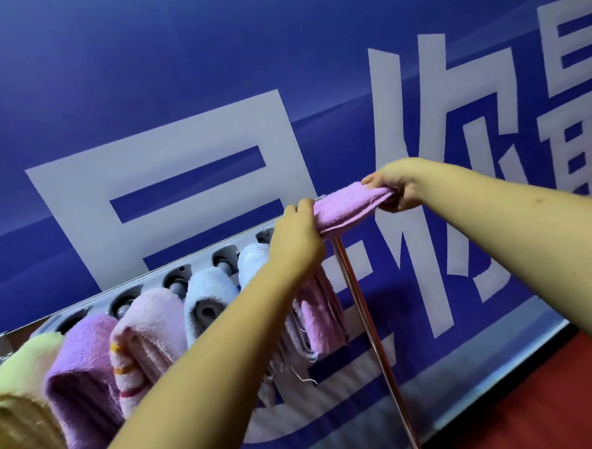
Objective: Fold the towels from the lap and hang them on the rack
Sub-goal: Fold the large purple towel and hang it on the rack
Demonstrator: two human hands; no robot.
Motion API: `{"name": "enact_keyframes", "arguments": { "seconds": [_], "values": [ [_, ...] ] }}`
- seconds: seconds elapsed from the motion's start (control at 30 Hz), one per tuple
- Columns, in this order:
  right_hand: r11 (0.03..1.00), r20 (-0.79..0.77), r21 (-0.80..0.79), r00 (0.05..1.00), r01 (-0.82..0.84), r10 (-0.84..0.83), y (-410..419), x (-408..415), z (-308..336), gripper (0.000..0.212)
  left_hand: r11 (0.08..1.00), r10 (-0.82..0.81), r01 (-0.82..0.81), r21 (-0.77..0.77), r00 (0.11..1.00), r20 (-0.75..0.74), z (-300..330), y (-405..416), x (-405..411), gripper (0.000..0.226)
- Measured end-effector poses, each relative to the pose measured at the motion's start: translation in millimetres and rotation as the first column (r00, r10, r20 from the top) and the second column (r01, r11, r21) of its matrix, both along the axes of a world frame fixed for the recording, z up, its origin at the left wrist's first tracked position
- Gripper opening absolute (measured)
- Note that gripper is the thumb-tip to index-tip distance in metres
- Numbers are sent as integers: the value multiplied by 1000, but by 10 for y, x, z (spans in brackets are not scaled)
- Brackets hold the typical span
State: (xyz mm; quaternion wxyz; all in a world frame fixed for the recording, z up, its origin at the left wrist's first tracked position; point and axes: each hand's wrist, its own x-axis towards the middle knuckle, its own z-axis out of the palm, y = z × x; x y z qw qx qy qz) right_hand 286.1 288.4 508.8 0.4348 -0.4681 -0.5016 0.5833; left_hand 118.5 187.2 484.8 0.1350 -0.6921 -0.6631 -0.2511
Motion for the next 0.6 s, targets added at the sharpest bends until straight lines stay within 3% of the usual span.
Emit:
{"name": "enact_keyframes", "arguments": {
  "seconds": [0.17, 0.3, 0.5, 0.6],
  "values": [
    [980, -37, -195, 999, -42, 35, 4, -80, -792, 12, 992, -53, 35, -123, 988, -145, 162, -27, -124, 45],
    [956, -202, -259, 976, -134, 83, -70, -351, -1263, 21, 986, -110, 85, -140, 977, -182, 226, -102, -178, 32],
    [929, -334, -260, 927, -264, 170, -192, -731, -1581, 26, 989, -40, 38, -146, 999, -13, 164, -167, -177, 36],
    [974, -207, -137, 967, -178, 148, -307, -772, -1588, 28, 983, -30, 74, -168, 967, 252, 118, -217, -26, 48]
  ]
}}
